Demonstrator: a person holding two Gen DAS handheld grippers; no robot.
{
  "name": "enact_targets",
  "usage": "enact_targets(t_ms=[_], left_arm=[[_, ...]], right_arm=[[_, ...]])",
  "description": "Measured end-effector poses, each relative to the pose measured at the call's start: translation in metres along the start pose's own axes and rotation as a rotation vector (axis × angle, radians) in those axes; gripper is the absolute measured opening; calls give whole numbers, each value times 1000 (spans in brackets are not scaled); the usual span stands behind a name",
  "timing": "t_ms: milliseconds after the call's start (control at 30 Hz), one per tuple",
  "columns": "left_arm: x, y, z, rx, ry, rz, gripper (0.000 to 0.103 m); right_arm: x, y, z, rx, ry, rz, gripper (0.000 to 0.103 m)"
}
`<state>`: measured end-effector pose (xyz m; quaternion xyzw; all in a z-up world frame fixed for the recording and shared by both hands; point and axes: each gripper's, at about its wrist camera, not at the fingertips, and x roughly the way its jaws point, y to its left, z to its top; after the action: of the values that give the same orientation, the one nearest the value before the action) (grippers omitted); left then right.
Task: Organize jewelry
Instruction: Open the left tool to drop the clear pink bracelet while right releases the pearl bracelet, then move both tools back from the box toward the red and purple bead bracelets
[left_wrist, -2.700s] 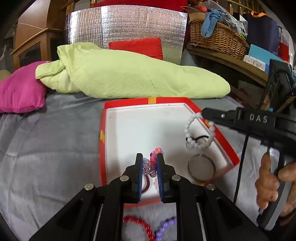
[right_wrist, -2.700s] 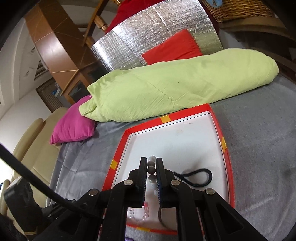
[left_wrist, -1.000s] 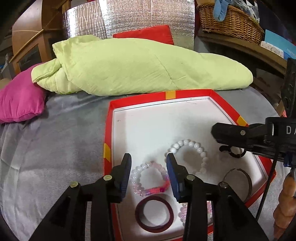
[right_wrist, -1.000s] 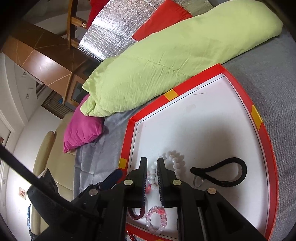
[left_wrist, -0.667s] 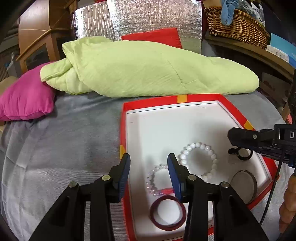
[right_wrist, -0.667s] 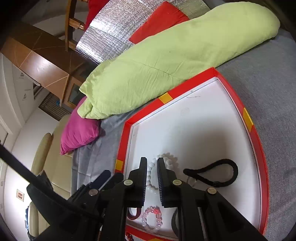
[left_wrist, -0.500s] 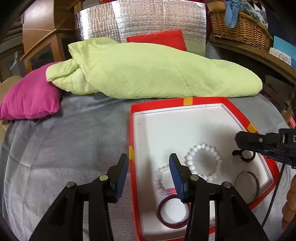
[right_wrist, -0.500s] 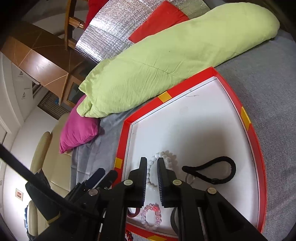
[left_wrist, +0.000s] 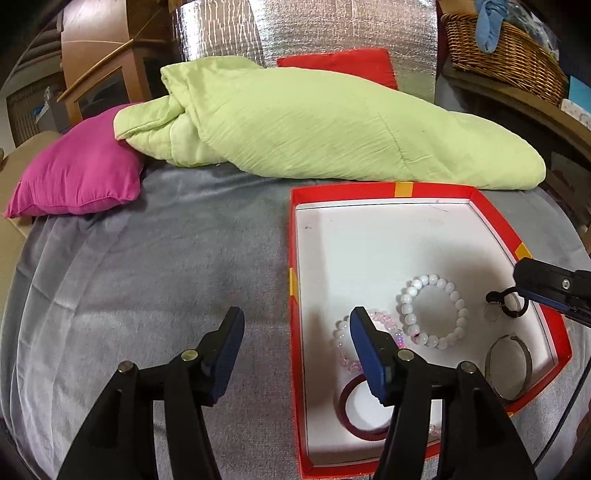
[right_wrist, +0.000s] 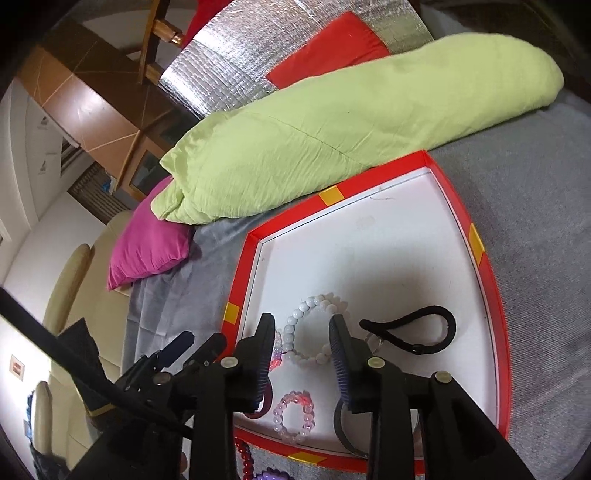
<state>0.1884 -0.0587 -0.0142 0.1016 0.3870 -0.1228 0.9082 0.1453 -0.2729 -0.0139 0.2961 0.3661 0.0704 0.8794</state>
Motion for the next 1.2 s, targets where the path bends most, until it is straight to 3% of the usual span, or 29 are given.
enact_targets(t_ms=[100,567,1033,1200], left_arm=[[-2,1,-1,-10,-2,17,68],[-36,2,-19,21,-54,74,69],[-75,23,-64,-5,-58,106,69],[-84,27,-78,-6,-55,119,69]], right_arm=[[-3,3,-2,-21,-5,-11,33],[-21,8,-18,-24,-28,-19,33],[-58,38,-62,-187,-65,-63,33],[-68,41,-81,-220,-62,-84,54]])
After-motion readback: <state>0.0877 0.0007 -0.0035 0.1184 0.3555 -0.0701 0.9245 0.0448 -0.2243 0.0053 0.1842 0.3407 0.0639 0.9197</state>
